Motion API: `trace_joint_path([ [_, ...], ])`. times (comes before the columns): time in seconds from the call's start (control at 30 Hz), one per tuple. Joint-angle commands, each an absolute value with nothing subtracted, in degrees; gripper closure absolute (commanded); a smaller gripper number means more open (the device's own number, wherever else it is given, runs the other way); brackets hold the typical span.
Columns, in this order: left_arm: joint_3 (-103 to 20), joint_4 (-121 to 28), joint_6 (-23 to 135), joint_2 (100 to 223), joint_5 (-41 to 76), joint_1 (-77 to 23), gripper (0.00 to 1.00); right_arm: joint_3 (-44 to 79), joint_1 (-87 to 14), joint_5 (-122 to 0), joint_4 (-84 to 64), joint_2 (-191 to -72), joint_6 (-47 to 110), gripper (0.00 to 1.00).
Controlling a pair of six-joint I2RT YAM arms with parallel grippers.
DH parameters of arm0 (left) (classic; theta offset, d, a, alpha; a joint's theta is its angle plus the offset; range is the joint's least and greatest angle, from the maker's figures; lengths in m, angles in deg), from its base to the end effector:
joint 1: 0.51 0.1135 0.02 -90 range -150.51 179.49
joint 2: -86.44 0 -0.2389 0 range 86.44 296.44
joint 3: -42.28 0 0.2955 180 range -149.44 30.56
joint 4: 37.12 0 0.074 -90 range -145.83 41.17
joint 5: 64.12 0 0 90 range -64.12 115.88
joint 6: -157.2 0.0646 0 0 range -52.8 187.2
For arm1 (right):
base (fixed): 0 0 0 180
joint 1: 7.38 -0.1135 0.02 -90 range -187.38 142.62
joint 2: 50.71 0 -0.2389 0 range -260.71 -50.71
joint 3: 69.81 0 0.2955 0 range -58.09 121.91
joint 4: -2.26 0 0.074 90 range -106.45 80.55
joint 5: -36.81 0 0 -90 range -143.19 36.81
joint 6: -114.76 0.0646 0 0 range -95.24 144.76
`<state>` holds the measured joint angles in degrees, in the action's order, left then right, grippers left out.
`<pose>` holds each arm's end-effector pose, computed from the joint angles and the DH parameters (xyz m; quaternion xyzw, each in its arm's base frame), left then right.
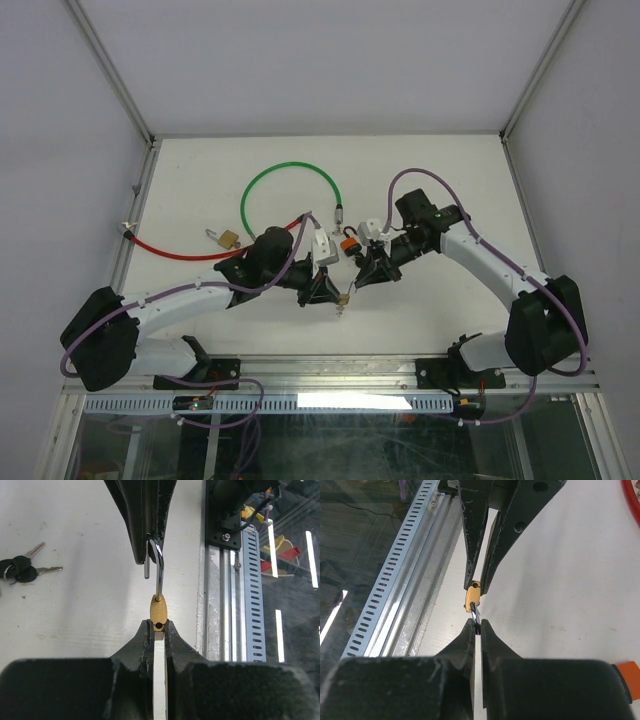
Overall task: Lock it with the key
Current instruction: Adjust the lock.
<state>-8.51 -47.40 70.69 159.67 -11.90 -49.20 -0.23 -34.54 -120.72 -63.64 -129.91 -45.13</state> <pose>0.1877 -0.2736 0.1618 0.5046 0.6775 -0.4366 0.3095 0.2319 0.1861 0.2032 -0.6643 0.4937 0.4753 0.2984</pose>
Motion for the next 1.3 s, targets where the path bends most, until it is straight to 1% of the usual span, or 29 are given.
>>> trace_joint_path([
  [0.0, -6.93, -39.32, 70.54, 154.57, -6.73, -48.77, 0.97, 1.12, -35.1, -122.86, -63.91, -126.95, -43.89, 1.0],
  [0.17, -0.96, -31.14, 67.87, 148.59, -4.81, -48.81, 0.67, 1.33, -35.09, -123.85, -62.53, -125.86, -40.88, 1.0],
  [0.33, 7.76, -18.51, 63.76, 140.87, -2.39, -48.78, 0.48, 1.14, -34.22, -125.52, -61.84, -124.25, -38.3, 1.0],
  [0.37, 9.71, -15.24, 62.26, 139.33, -0.98, -48.78, 0.41, 1.19, -33.87, -125.93, -61.81, -123.82, -38.1, 1.0],
  [0.47, 18.35, 0.68, 55.26, 135.64, 5.99, -48.78, 0.08, 1.17, -32.37, -127.66, -61.85, -122.09, -37.41, 1.0],
  [0.5, 21.91, 7.07, 52.26, 135.02, 8.49, -48.81, 0.02, 1.01, -31.98, -128.18, -61.79, -121.43, -37.21, 1.0],
  [0.57, 27.31, 19.35, 48.27, 135.45, 9.96, -48.82, 0.01, 0.36, -31.11, -129.27, -60.59, -119.89, -36.15, 1.0],
  [0.6, 28.64, 22.65, 46.8, 136.01, 9.79, -48.77, 0.01, 0.12, -30.7, -129.87, -60.07, -119.53, -35.27, 1.0],
  [0.73, 26.86, 23.93, 42.5, 139.18, 7.22, -48.94, 0.01, -1.39, -29.37, -132.2, -55.69, -117.55, -30.92, 1.0],
  [0.83, 25.57, 27.29, 42.74, 142.96, 7.03, -50.13, 0.01, -2.19, -28.67, -133.23, -52.35, -116.72, -26.19, 1.0],
  [0.97, 25.6, 31.25, 48.73, 145.54, 14.67, -54.58, 0.01, -3.25, -27.34, -133.98, -46.94, -115.82, -18.81, 1.0],
  [1.07, 25.8, 31.7, 53.86, 145.04, 25.29, -57.17, 0.01, -4.96, -26.79, -131.25, -35.28, -115.11, -2.19, 1.0],
  [1.17, 26.49, 33.38, 54.44, 143.7, 32.76, -57.21, 0.01, -5.44, -26.54, -129.61, -29.54, -114.67, 6.84, 1.0],
  [1.2, 26.54, 33.67, 54.35, 143.32, 33.89, -57.2, 0.01, -5.56, -26.54, -129.39, -28.07, -114.47, 9.78, 1.0],
  [1.27, 26.04, 33.08, 54.81, 143.33, 31.4, -57.07, 0.01, -6.26, -26.56, -127.96, -24.02, -113.71, 15.71, 1.0],
])
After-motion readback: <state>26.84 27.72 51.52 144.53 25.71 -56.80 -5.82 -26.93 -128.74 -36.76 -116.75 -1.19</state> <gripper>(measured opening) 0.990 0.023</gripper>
